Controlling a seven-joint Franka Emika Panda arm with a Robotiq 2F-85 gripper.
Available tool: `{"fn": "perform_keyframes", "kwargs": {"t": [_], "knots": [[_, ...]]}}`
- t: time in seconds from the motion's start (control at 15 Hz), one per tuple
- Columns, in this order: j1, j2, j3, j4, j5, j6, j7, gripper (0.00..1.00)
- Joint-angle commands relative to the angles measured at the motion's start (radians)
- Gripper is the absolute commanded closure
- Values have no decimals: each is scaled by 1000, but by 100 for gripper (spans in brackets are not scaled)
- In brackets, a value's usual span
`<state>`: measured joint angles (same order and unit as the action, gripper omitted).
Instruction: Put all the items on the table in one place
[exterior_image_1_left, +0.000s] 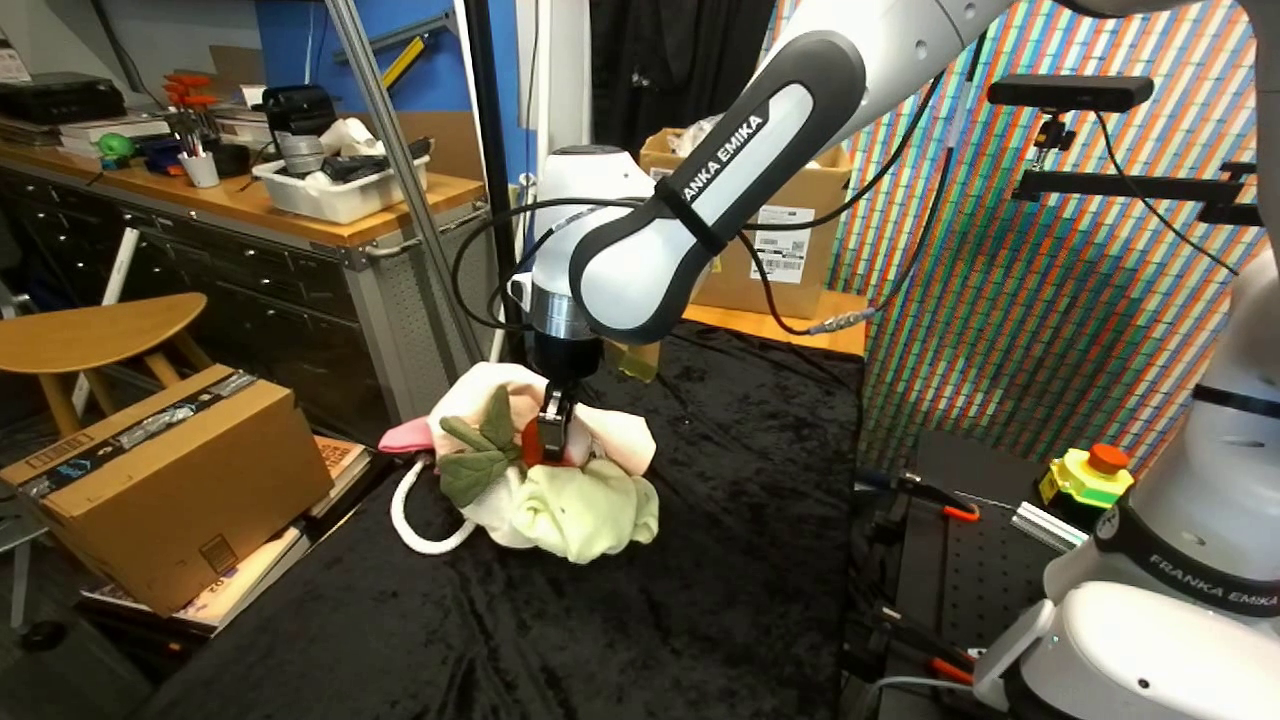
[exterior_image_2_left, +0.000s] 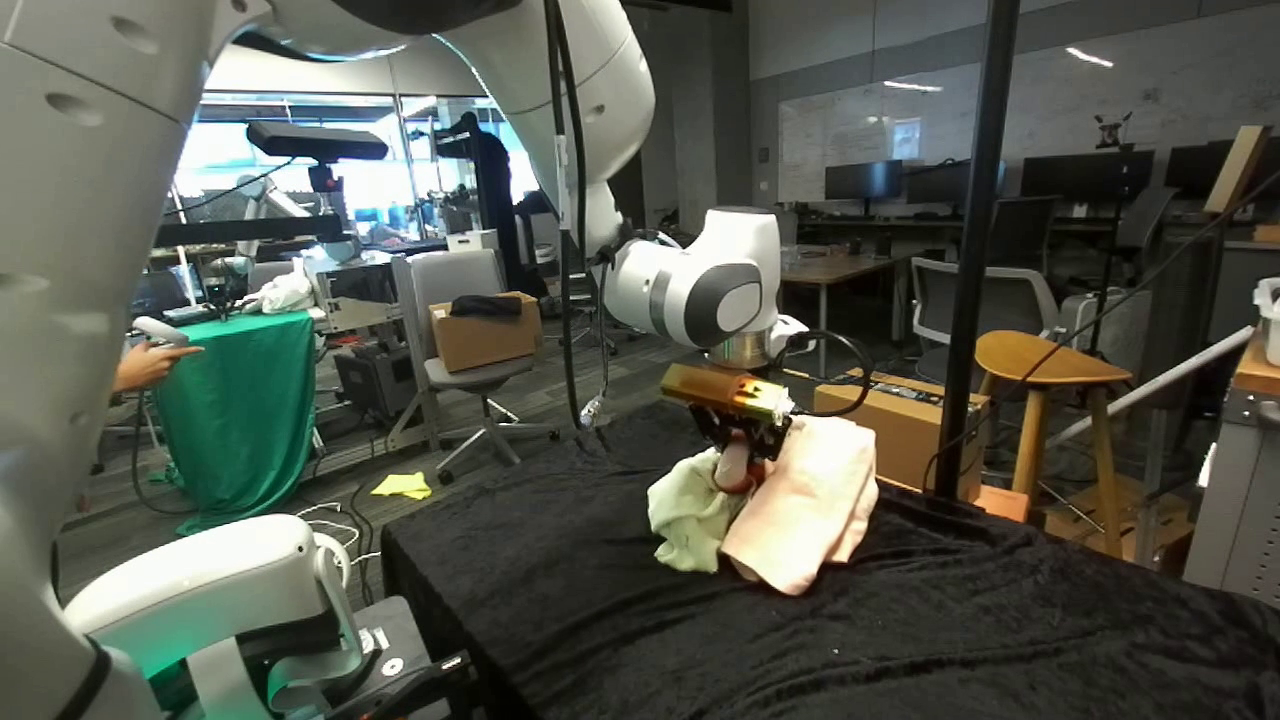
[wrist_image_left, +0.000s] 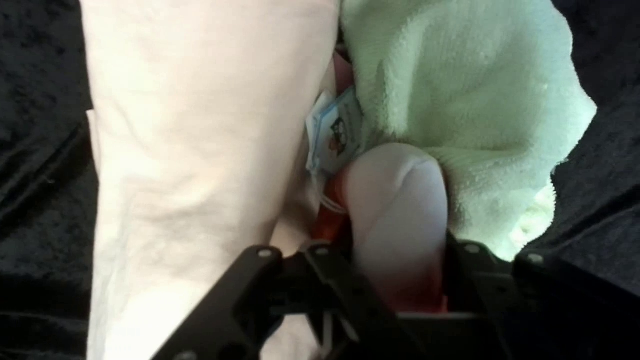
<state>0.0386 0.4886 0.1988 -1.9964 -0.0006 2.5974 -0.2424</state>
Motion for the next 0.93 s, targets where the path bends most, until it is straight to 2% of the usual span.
{"fn": "perform_keyframes", "kwargs": {"t": [0.0,0.27,0.67,0.87], "knots": [[-9,-45,29,-15,39,-24,-42,34],[-1,-97,34,-38,42,-11,-41,3],[-4,-214,28,-109,59,-22,-29,0],[-12,-346,24,-204,96,-89,-28,0]]}}
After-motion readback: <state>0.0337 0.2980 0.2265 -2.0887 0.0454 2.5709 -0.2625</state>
